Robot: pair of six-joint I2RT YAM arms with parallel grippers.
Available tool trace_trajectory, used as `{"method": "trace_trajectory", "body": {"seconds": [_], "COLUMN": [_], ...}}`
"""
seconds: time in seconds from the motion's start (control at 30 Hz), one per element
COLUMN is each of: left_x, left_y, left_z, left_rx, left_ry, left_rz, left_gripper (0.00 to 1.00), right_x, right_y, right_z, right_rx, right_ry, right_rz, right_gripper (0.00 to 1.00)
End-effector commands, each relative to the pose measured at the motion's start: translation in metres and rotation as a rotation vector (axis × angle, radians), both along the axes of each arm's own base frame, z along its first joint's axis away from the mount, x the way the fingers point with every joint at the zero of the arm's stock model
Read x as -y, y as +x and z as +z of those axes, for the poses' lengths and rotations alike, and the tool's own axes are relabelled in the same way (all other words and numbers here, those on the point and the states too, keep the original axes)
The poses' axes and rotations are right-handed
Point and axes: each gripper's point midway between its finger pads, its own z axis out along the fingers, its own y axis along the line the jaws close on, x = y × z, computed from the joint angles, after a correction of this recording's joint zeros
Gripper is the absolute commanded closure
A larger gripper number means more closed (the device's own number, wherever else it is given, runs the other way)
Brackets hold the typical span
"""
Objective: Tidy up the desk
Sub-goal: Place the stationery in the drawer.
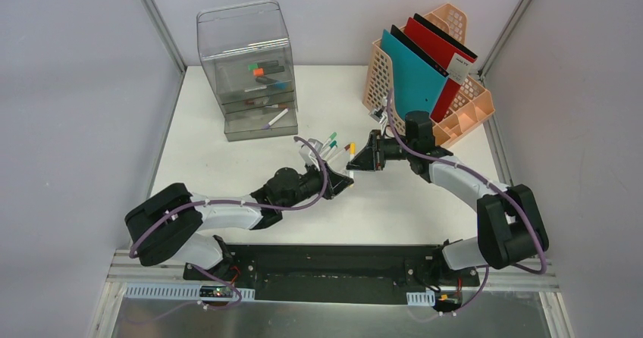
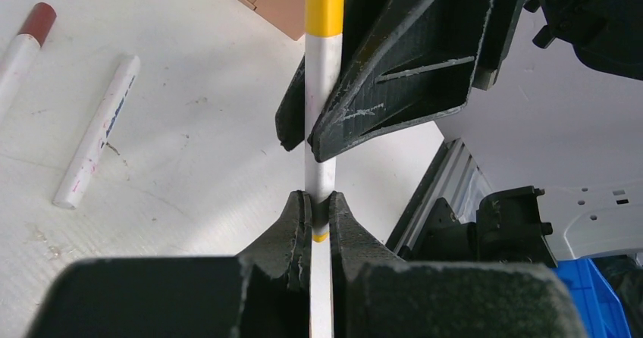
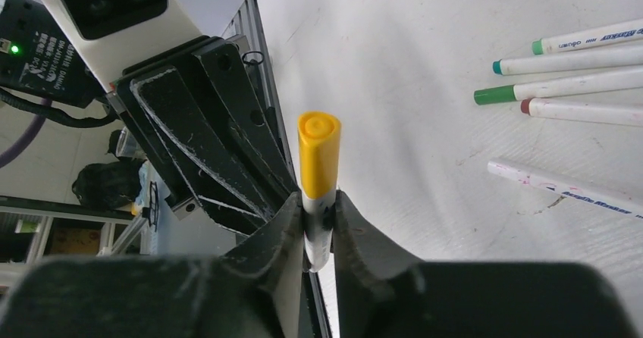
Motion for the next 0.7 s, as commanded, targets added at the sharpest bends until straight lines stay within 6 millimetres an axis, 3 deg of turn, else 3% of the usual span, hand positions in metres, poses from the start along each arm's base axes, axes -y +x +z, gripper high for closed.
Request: {"method": "trace_trajectory", "body": {"seconds": [0.0,0.1,0.3,0.47,0.53,0.67], "left_x": [0.004,0.004,-0.013,-0.036,-0.042,-0.052], "left_y": [0.004,0.003,-0.006,-0.012,-0.014,-0.02], "left_z": [0.014,0.014,0.021,0.04,0.048,0.059], "left_rx": [0.013,0.023,0.119,0.23,0.282,0.34], "left_ry": [-0.077,-0.066,0.016,0.08,0.087,0.057], "left_rz": [0.034,0.025,0.004,0.015,0.013,0.017], "left_gripper": [1.0,1.0,0.55,0.23,0.04,0.01], "right_x": [-0.007,-0.008,-0.003,0.002,0.004,0.006], "right_y": [-0.007,-0.011,-0.02,-0.042,-0.049,-0.055], "right_z": [0.014,0.016,0.018,0.022,0.023,0.024], "right_rx": [0.041,0.051,0.11,0.077,0.067,0.125], "right_ry": [0.039,0.039,0.013,0.038,0.046,0.055], "right_rz": [0.072,0.102,0.174,0.299,0.339,0.396], "right_gripper": [0.86,0.96,0.99,1.0,1.0,1.0]}}
